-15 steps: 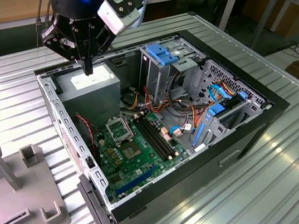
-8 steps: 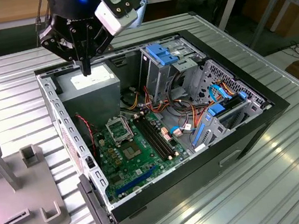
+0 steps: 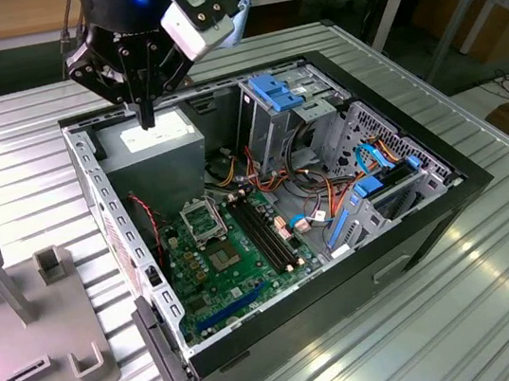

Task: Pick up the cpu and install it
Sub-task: 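Reach for the cpu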

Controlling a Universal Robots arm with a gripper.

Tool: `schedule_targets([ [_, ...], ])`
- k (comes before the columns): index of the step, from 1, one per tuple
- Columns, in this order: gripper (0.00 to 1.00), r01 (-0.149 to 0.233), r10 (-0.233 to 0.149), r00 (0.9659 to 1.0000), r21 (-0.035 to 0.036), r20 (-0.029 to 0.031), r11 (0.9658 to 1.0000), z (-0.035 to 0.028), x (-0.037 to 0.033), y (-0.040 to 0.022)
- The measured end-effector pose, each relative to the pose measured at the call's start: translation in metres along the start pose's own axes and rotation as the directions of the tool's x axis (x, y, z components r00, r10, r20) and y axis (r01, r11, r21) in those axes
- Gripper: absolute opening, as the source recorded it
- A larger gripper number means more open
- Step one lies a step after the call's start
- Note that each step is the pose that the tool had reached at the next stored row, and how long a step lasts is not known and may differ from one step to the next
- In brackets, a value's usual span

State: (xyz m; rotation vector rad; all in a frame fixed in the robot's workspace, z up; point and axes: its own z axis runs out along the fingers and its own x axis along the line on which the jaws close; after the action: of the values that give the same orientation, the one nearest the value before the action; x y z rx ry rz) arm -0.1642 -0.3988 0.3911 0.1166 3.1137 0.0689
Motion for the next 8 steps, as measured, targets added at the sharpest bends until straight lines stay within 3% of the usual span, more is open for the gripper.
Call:
schedule_targets([
  [8,0.11,0.0,0.0,1.0,0.0,0.0,1.0,-0.0001,0.0052,-0.0004],
])
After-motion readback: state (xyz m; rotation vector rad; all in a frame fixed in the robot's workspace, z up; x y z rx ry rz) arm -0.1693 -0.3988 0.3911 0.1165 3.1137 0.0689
